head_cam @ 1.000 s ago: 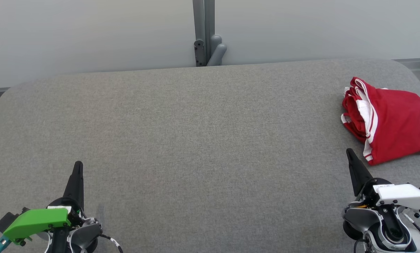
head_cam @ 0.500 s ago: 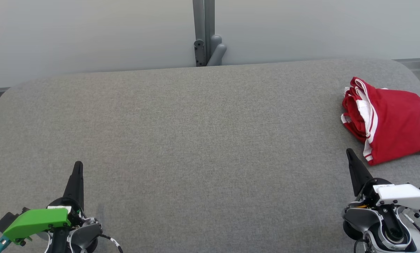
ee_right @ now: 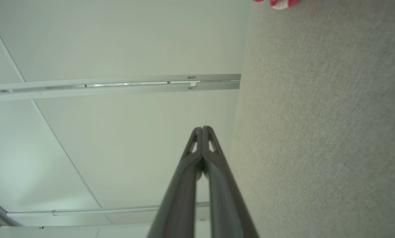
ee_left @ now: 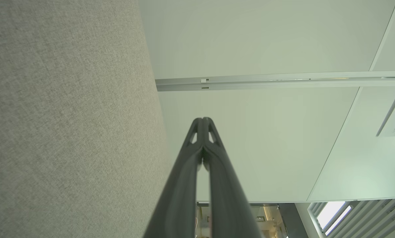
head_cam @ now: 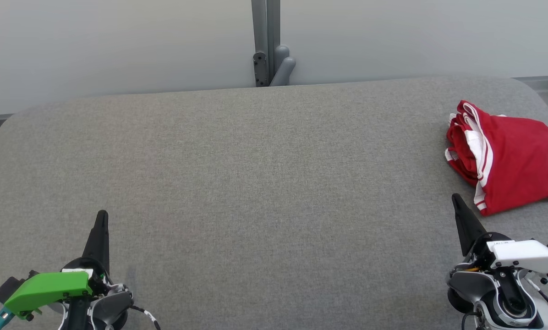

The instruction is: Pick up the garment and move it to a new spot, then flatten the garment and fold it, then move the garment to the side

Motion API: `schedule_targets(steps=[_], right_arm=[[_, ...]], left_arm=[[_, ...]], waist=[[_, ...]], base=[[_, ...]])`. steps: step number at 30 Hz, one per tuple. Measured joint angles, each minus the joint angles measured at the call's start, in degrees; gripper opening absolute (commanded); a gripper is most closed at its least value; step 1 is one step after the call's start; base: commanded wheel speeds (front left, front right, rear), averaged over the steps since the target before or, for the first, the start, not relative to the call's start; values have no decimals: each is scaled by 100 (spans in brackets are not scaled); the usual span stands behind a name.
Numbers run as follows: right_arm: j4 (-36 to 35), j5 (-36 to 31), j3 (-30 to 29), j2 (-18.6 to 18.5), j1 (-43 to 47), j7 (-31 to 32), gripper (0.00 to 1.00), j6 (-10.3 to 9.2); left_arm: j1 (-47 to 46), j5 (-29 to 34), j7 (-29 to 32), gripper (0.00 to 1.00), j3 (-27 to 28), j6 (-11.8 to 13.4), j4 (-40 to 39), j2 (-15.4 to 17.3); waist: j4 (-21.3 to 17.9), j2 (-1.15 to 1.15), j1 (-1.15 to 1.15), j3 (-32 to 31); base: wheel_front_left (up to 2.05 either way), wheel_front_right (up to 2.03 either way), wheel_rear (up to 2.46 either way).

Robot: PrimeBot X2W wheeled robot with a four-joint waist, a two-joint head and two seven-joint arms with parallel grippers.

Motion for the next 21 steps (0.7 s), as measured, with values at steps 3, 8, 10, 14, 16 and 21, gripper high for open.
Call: schedule_targets(steps=[3,8,10,14,16,21], right_arm=[[0,0,0,0,1,1,0,0],[0,0,0,0,1,1,0,0],[0,0,0,0,1,0,0,0],[0,0,1,0,1,0,0,0],[0,0,1,0,1,1,0,0],[0,0,1,0,1,0,0,0]], left_arm=[[0,0,0,0,0,0,0,0],[0,0,0,0,0,0,0,0],[0,0,0,0,0,0,0,0],[0,0,0,0,0,0,0,0],[0,0,0,0,0,0,0,0],[0,0,0,0,0,0,0,0]], waist=[[0,0,0,0],[0,0,0,0],[0,0,0,0],[0,0,0,0],[0,0,0,0],[0,0,0,0]], base=[[0,0,0],[0,0,0],[0,0,0],[0,0,0],[0,0,0],[0,0,0]])
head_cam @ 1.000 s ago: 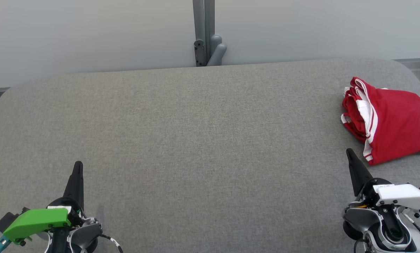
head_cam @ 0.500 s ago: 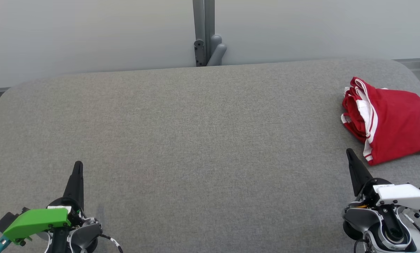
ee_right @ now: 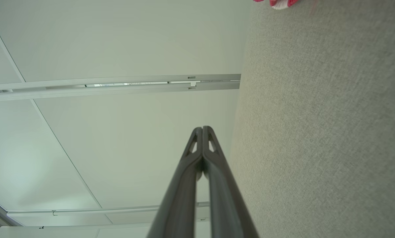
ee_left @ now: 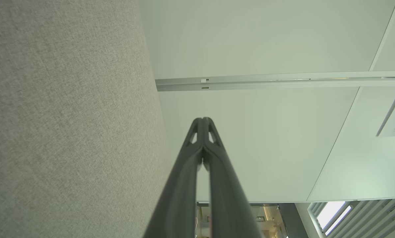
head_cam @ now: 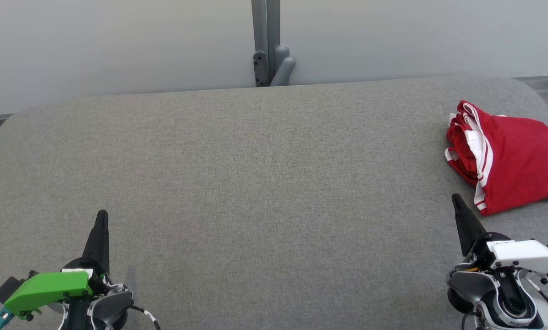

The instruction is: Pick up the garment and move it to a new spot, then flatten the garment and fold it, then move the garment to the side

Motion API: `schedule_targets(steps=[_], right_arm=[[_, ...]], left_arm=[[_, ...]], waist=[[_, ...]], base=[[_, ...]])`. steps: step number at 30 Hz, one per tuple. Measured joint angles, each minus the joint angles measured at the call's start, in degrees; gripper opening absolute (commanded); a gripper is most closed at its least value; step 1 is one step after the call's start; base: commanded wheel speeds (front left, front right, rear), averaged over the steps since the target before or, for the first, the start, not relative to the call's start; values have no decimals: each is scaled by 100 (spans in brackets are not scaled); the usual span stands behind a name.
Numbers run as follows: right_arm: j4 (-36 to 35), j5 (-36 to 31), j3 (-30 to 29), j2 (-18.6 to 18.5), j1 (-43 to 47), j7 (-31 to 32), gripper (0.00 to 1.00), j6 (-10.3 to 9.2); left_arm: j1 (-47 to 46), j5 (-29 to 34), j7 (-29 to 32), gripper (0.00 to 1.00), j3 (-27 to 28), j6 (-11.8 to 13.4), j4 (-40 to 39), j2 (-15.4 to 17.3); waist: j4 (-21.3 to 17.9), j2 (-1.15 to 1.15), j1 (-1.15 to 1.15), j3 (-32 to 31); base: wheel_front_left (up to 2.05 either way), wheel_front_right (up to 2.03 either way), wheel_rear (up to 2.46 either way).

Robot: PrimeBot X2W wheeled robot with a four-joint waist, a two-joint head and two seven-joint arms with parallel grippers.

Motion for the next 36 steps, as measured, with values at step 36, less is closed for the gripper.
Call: schedule_targets(steps=[36], right_arm=[[0,1,-1,-1,1,0,0,0]], left_arm=[[-1,0,0,0,0,0,-1,0]], waist=[[0,0,0,0]], base=[[0,0,0]])
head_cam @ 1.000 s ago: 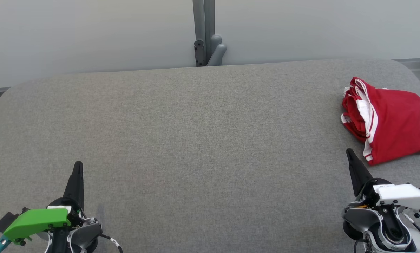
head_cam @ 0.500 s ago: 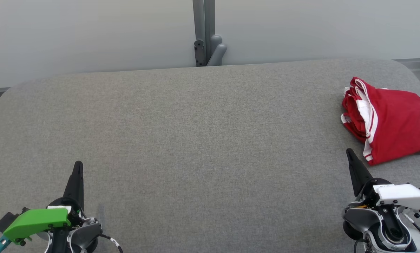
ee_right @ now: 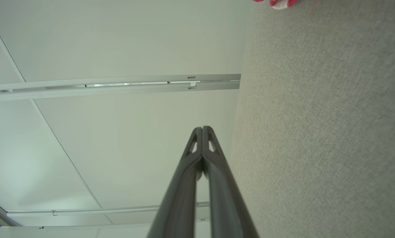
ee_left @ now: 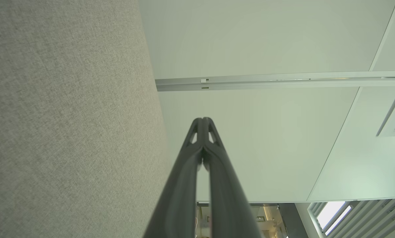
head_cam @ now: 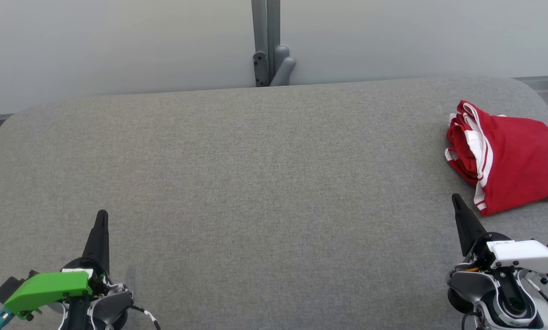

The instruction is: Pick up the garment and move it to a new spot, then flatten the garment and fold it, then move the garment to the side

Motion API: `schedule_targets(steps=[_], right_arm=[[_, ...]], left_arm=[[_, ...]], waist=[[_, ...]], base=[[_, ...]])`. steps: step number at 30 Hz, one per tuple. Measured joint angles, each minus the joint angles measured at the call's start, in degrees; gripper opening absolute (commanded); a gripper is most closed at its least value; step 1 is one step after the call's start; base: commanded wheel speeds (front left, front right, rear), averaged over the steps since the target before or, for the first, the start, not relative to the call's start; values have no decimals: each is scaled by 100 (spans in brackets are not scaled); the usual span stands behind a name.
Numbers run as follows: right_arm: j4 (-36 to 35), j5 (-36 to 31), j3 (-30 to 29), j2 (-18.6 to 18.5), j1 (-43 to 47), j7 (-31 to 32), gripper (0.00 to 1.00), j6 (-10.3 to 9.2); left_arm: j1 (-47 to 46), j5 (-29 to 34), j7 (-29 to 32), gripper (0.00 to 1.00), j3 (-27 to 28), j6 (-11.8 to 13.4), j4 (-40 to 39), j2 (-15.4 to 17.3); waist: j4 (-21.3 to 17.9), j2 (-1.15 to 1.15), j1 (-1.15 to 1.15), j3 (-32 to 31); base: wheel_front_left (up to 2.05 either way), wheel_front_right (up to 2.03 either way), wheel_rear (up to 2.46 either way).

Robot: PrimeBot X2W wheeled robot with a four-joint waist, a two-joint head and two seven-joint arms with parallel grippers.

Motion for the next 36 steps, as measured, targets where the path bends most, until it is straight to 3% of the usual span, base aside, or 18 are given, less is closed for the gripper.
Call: schedule_targets(steps=[36], right_arm=[[0,0,1,0,0,0,0,0]], left_arm=[[-1,0,0,0,0,0,0,0]], waist=[[0,0,0,0]], base=[[0,0,0]])
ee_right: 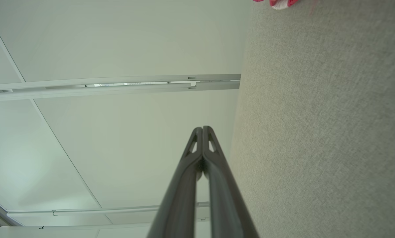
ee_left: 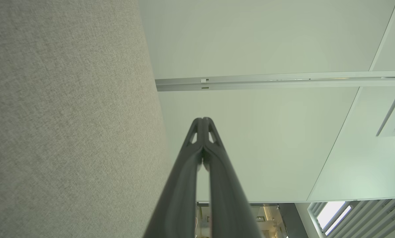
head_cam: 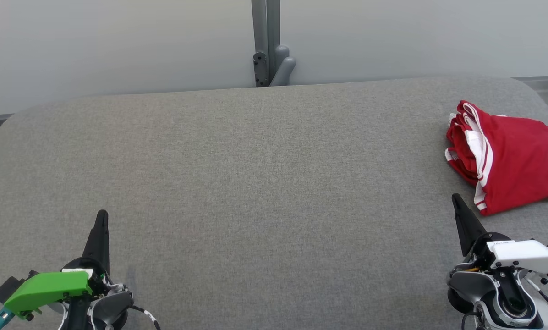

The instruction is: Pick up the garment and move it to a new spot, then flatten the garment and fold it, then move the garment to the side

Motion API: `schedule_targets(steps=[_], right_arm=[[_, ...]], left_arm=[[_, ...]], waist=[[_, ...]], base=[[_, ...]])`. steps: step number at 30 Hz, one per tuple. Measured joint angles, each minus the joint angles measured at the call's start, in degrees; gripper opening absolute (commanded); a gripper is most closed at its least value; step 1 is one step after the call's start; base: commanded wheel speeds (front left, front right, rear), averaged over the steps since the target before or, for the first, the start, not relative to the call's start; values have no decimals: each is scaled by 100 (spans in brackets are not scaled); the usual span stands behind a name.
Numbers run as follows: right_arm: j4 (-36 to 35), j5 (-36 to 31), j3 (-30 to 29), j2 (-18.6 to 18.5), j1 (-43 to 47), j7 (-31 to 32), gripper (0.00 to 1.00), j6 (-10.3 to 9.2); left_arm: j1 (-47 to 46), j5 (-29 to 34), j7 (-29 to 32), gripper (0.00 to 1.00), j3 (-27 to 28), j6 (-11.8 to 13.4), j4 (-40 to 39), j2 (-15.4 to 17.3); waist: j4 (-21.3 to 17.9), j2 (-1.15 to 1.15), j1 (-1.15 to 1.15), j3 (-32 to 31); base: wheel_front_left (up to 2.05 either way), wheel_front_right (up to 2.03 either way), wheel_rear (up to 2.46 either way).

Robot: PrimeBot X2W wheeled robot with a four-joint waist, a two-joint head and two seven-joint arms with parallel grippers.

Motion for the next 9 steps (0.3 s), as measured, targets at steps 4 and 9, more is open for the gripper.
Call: schedule_targets(steps=[4,9], right_arm=[[0,0,0,0,0,0,0,0],[0,0,0,0,0,0,0,0]], left_arm=[[0,0,0,0,0,0,0,0],[0,0,0,0,0,0,0,0]], waist=[[0,0,0,0],[0,0,0,0]], base=[[0,0,0],[0,0,0]])
